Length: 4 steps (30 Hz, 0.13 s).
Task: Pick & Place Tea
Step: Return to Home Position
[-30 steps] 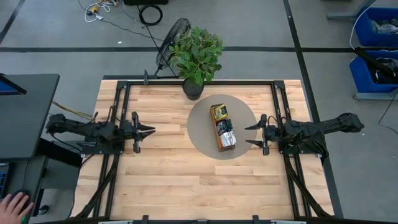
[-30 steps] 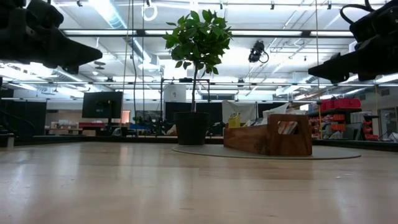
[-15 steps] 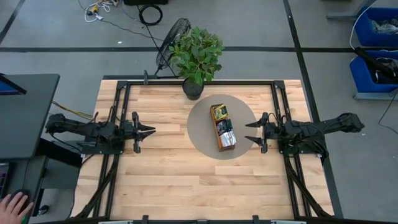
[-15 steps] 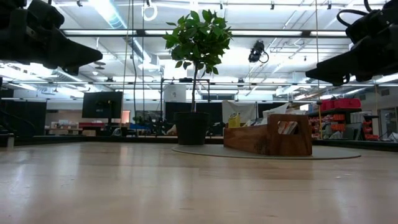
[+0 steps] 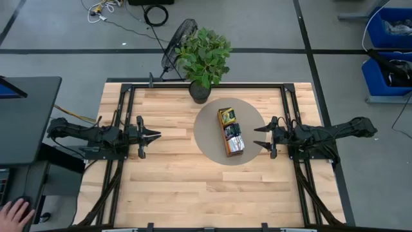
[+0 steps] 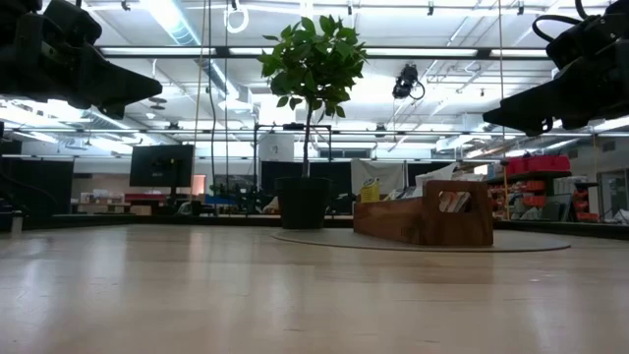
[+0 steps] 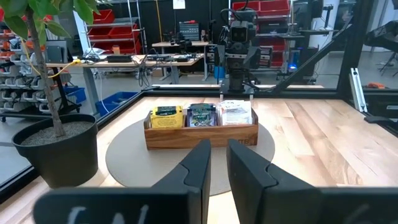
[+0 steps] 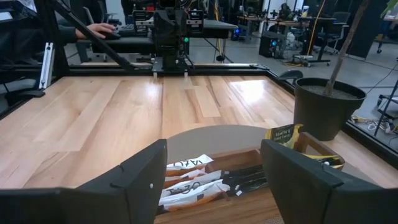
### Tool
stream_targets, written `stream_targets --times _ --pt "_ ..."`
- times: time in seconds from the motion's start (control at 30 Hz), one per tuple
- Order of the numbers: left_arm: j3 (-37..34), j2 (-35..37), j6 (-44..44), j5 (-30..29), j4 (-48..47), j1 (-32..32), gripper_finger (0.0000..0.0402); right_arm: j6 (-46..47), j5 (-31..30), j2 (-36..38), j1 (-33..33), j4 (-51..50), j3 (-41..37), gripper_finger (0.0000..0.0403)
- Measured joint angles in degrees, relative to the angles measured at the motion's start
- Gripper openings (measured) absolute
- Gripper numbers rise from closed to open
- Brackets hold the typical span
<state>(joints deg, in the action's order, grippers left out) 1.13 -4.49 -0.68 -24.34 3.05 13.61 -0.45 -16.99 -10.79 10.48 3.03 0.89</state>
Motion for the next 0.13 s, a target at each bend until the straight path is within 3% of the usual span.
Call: stream_targets --times 0.13 --pt "0.0 0.0 0.0 0.0 0.0 0.0 0.0055 0.0 0.0 0.0 0.0 0.0 0.0 0.0265"
